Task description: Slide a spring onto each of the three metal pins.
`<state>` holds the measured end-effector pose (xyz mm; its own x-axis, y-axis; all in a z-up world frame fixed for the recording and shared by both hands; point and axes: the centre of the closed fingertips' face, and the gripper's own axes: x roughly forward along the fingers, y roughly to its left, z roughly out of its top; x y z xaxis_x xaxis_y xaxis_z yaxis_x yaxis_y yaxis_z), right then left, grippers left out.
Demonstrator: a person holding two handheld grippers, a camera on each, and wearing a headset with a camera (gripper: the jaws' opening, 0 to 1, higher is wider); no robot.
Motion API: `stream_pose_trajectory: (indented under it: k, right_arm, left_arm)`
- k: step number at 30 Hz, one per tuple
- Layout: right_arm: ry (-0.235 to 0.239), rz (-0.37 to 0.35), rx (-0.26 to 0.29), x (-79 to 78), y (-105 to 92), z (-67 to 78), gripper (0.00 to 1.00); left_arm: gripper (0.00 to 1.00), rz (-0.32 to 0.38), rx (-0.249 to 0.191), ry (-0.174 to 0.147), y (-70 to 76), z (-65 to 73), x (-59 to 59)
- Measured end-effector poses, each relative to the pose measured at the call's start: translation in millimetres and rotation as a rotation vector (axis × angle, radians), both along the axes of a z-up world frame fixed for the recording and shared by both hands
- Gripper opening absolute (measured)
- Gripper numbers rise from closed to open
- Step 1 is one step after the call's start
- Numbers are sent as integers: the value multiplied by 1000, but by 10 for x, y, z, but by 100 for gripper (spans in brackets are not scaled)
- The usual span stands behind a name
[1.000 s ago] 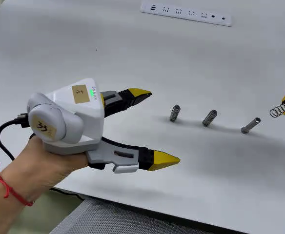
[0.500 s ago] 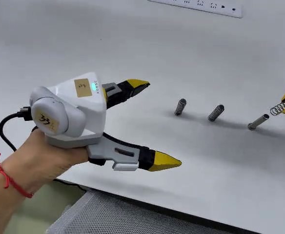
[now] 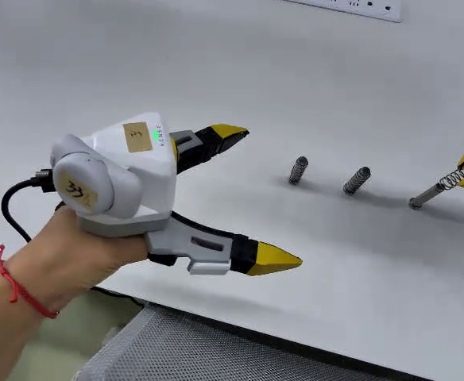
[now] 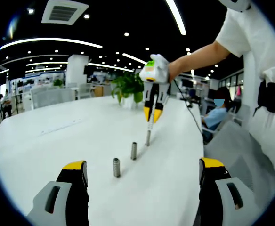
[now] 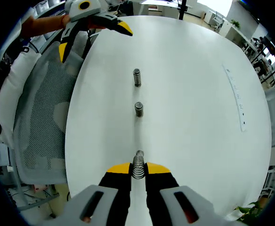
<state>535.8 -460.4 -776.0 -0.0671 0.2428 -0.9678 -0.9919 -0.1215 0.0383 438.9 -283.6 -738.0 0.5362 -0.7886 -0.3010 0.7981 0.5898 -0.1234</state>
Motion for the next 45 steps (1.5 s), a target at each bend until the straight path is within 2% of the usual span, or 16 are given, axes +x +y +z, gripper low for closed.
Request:
stream_pose_trajectory:
  k: [19,45]
  right_arm:
    - [14,-3,-7,-18,3,-115,12]
    - [21,-5,-16,-27,7,-127,12]
  left_arm:
    - [100,-4,-14,7,-38,-6,0]
    - [100,-8,-26,9,-72,3,10]
